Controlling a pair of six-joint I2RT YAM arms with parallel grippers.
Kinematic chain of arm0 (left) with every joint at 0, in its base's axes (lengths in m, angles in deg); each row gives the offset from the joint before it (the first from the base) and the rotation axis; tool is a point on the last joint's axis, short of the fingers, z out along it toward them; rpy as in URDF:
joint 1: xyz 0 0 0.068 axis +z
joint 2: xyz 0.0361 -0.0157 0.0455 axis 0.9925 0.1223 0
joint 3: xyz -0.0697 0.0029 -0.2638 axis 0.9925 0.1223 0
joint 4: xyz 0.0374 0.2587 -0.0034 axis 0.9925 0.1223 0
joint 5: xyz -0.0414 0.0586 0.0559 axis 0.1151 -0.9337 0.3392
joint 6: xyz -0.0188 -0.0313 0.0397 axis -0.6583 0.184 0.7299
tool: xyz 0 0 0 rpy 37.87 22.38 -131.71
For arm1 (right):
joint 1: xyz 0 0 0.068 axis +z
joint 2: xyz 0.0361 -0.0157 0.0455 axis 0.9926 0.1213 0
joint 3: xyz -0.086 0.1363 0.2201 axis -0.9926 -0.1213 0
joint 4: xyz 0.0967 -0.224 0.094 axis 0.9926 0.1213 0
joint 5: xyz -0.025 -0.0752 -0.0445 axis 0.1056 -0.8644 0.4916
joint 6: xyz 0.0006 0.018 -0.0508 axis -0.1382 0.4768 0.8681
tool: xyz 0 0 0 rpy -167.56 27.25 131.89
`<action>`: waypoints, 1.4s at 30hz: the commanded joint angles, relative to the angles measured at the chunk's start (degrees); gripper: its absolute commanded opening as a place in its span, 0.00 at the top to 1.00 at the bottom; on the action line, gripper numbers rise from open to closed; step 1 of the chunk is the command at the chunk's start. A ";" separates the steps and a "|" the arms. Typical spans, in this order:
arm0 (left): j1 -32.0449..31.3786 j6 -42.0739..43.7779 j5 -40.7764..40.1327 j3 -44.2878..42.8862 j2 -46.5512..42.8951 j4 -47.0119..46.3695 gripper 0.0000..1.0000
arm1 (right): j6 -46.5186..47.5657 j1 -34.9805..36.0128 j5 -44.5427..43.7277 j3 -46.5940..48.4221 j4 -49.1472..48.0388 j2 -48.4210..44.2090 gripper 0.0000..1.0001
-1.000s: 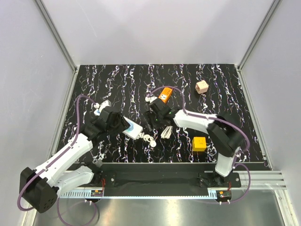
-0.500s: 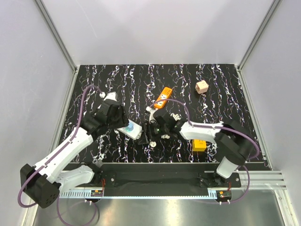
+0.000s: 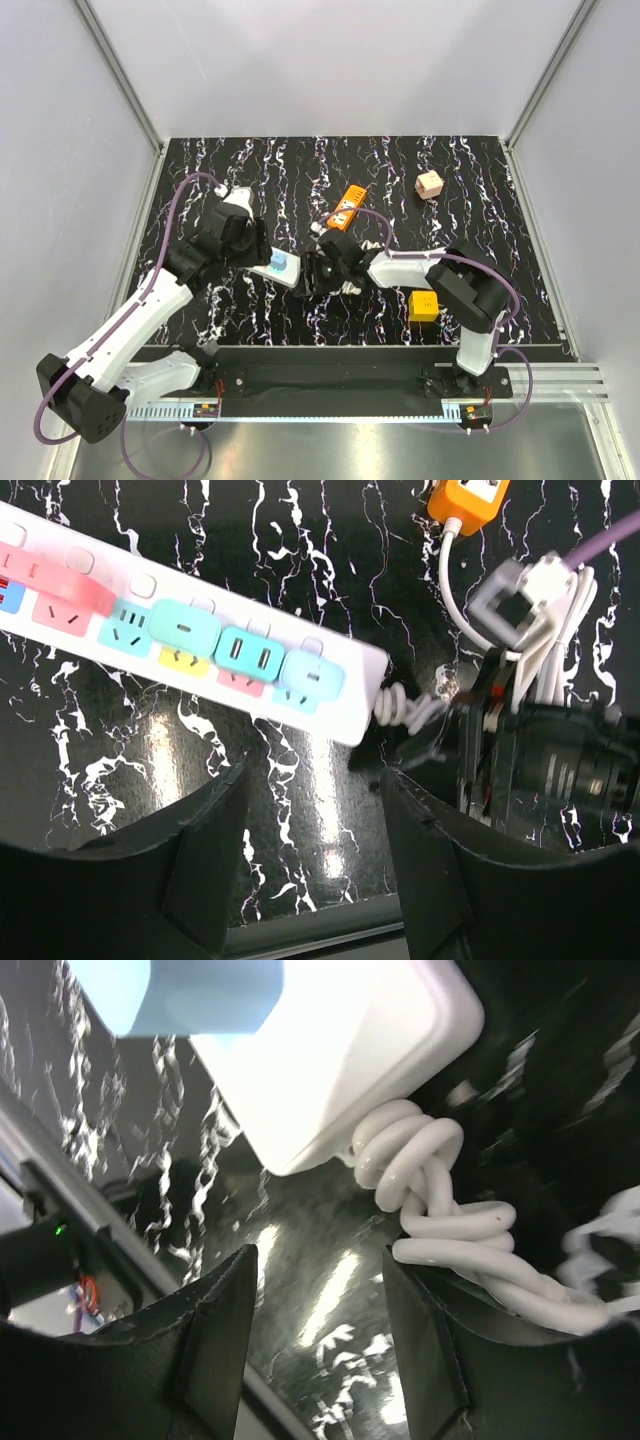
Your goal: Pull the plug off the socket
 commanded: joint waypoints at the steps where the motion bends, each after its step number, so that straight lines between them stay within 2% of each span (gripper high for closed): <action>1: 0.08 1.21 1.27 -0.09 -0.41 -0.75 0.41 | 6.48 -3.19 -5.97 3.14 3.30 1.27 0.39; 5: 0.08 2.78 4.25 -0.53 1.00 -1.72 0.41 | 11.41 -7.75 -6.06 6.82 9.09 2.33 0.37; 12: 0.08 4.99 5.58 -3.34 5.48 -1.98 0.40 | 17.38 -12.68 -3.43 8.59 12.71 2.59 0.33; 18: 0.08 3.85 4.27 -4.14 5.58 -2.69 0.40 | 16.60 -13.13 1.75 7.19 13.59 0.85 0.32; 22: 0.87 1.65 1.98 -0.98 1.02 -4.27 0.40 | 14.85 -14.44 -2.01 4.29 13.68 -2.06 0.30; 25: 3.59 -1.33 0.40 1.65 -2.49 -4.09 0.38 | 15.02 -17.69 0.00 2.35 13.85 -2.77 0.27; 31: 11.67 -8.53 0.57 6.32 -8.83 -5.14 0.37 | 19.06 -17.87 8.26 2.70 14.91 -6.98 0.20; 35: 16.41 -11.62 5.56 7.99 -9.46 -7.87 0.38 | 21.60 -17.43 13.18 7.35 17.80 -9.18 0.16; 40: 21.60 -14.42 9.18 9.92 -7.78 -9.45 0.42 | 24.59 -13.84 10.74 15.95 25.52 -10.24 0.11; 42: 26.95 -17.14 14.35 13.33 -8.22 -11.02 0.44 | 26.69 -13.13 7.75 18.16 27.12 -10.15 0.09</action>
